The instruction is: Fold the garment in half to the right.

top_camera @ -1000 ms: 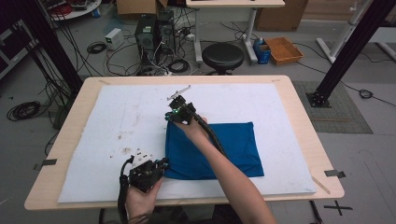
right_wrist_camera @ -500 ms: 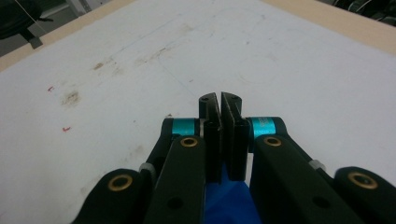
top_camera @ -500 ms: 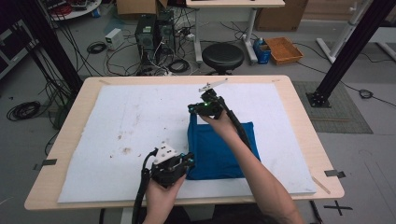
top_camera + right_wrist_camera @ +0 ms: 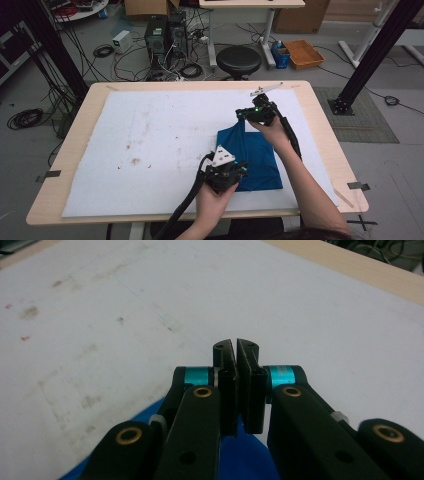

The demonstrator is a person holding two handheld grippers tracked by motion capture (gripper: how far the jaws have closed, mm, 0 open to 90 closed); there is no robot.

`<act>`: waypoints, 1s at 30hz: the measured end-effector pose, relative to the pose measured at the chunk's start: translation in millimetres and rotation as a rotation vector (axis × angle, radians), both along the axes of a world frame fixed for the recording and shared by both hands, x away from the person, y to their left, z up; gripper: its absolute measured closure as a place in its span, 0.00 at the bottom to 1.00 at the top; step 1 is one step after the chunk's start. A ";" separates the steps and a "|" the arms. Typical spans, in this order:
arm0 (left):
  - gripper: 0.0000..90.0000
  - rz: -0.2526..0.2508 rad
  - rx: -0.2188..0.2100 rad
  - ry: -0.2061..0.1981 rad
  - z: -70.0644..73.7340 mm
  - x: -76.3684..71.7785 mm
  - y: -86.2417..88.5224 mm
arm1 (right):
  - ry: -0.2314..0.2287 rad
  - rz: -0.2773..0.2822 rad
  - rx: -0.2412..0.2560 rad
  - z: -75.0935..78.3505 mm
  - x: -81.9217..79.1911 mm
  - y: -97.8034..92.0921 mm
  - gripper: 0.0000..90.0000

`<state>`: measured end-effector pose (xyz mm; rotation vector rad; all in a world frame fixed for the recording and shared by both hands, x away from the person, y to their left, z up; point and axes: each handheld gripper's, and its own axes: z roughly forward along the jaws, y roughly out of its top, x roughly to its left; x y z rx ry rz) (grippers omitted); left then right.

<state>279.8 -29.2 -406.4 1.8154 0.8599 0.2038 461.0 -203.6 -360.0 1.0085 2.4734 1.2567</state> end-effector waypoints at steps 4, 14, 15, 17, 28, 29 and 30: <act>0.95 -0.020 0.008 0.017 -5.3 6.7 -19.8 | -0.002 -0.031 -0.033 -3.6 1.1 -19.7 0.98; 0.95 -0.060 0.026 0.032 -14.6 13.7 -55.6 | 0.013 -0.091 -0.099 -17.5 2.7 -49.2 0.98; 0.95 -0.061 0.025 0.033 -15.2 14.4 -58.2 | 0.012 -0.095 -0.101 -18.9 3.1 -51.9 0.98; 0.95 -0.069 0.028 0.038 -17.1 16.5 -62.3 | 0.022 -0.111 -0.119 -21.2 3.7 -56.4 0.98; 0.71 -0.154 -0.022 -0.016 -22.9 13.8 -72.9 | 0.000 -0.149 -0.188 -25.4 5.1 -62.8 0.91; 0.68 -0.155 -0.025 -0.026 -21.1 12.7 -70.8 | -0.004 -0.157 -0.192 -25.2 4.9 -63.3 0.89; 0.66 -0.160 -0.034 -0.035 -18.9 11.9 -68.4 | -0.006 -0.165 -0.195 -24.8 4.6 -64.1 0.88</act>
